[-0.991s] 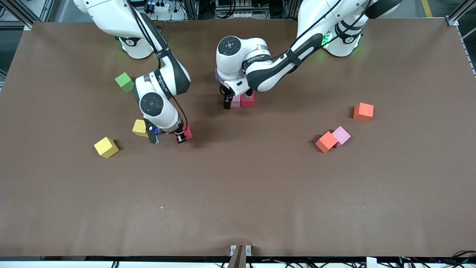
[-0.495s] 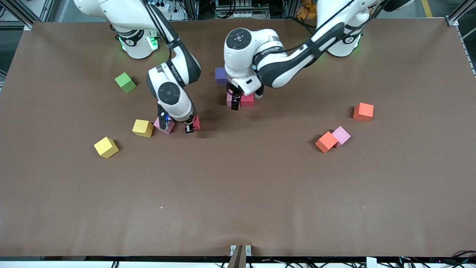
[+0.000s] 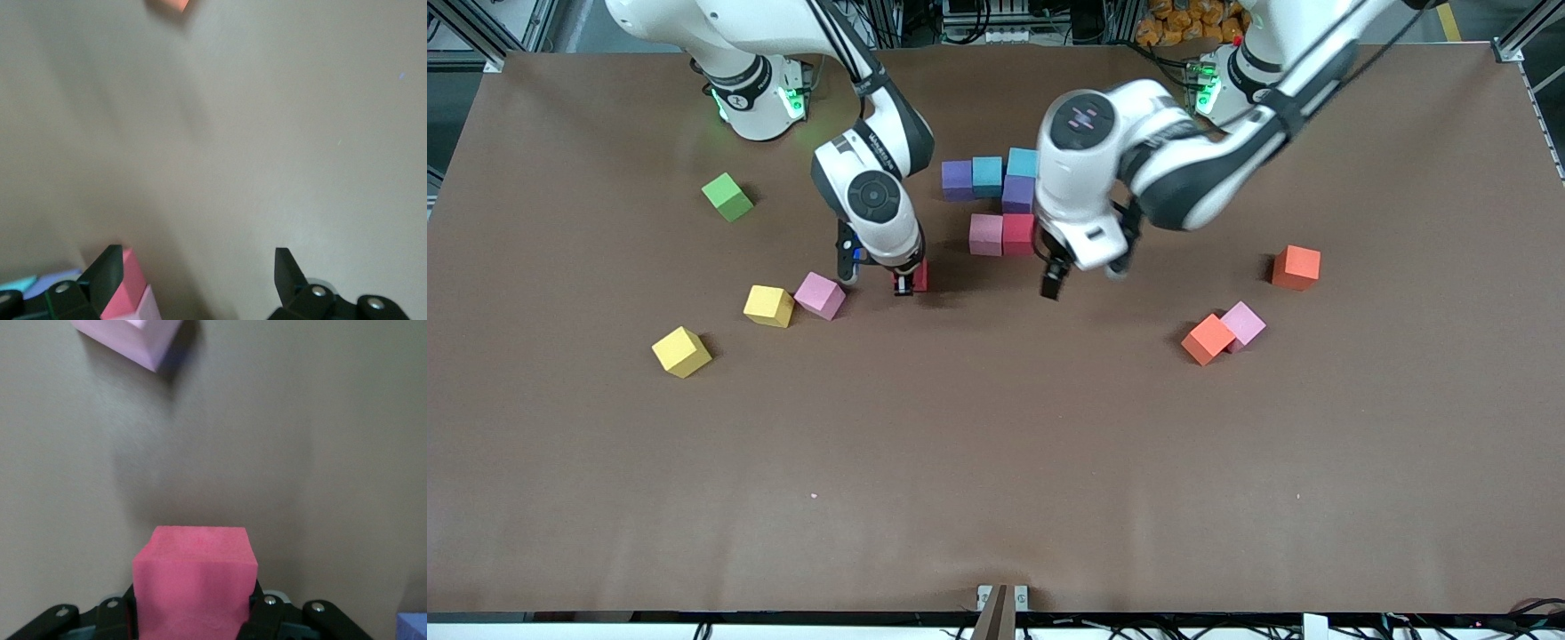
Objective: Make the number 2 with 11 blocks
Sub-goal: 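Reach the left gripper to the orange cube beside the loose pink cube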
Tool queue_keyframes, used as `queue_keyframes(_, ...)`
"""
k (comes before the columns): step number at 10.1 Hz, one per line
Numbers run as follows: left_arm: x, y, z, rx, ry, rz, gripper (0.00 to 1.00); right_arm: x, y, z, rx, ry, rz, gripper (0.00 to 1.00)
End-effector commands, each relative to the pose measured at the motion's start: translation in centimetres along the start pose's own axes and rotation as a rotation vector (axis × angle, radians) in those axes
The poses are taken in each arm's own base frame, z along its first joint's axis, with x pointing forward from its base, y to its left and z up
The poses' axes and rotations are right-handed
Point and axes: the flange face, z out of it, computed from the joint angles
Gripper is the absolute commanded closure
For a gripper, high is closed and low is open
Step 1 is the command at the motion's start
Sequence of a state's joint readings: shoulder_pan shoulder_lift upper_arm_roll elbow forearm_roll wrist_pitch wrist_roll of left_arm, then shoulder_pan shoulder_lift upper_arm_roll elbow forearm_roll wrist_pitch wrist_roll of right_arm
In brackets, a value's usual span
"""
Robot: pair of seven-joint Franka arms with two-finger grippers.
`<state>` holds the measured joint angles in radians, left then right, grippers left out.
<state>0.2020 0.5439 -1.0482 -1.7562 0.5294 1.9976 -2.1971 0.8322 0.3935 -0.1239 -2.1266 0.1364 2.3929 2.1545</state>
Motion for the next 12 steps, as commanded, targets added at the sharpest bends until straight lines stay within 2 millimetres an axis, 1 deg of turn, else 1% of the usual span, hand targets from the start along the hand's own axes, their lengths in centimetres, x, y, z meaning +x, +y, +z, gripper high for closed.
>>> queue_keyframes(1, 4.8, 0.3, 0.0, 0.022, -0.002, 0.103, 0.00, -0.9, 1.6, -0.2, 0.015, -0.013, 0.041, 0.76)
queue_keyframes(2, 7.4, 0.6, 0.4, 0.029, -0.001, 0.134, 0.00, -1.6, 2.1, -0.2, 0.018, -0.013, 0.050, 0.74)
queue_keyframes(3, 10.3, 0.8, 0.8, 0.039, -0.002, 0.206, 0.00, -2.2, 2.7, -0.3, 0.019, -0.014, 0.056, 0.74)
queue_keyframes(5, 15.5, 0.2, 2.9, 0.083, -0.010, 0.366, 0.00, -2.7, 3.1, -0.3, 0.021, -0.015, 0.083, 0.73)
queue_keyframes(6, 18.6, -0.1, 3.6, 0.096, -0.023, 0.438, 0.00, -3.1, 3.5, -0.1, 0.022, -0.014, 0.087, 0.73)
queue_keyframes(7, 20.9, -0.1, 4.2, 0.101, -0.041, 0.489, 0.00, -3.8, 4.2, 0.1, 0.023, -0.012, 0.089, 0.68)
queue_keyframes(8, 21.9, -0.1, 4.7, 0.106, -0.045, 0.517, 0.00, -4.2, 4.7, 0.2, 0.023, -0.011, 0.089, 0.59)
queue_keyframes(9, 24.1, -0.1, 5.8, 0.119, -0.045, 0.506, 0.00, -4.7, 5.3, 0.3, 0.022, -0.007, 0.085, 0.51)
queue_keyframes(10, 25.1, -0.2, 6.4, 0.127, -0.051, 0.581, 0.00, -5.4, 6.3, 0.6, 0.021, -0.002, 0.066, 0.51)
queue_keyframes(11, 25.6, -0.2, 6.5, 0.127, -0.054, 0.680, 0.00, -5.4, 7.2, 1.0, 0.033, -0.010, 0.054, 0.51)
queue_keyframes(12, 26.7, 0.0, 6.6, 0.127, -0.054, 0.751, 0.00, -5.6, 7.9, 1.5, 0.040, -0.012, 0.041, 0.51)
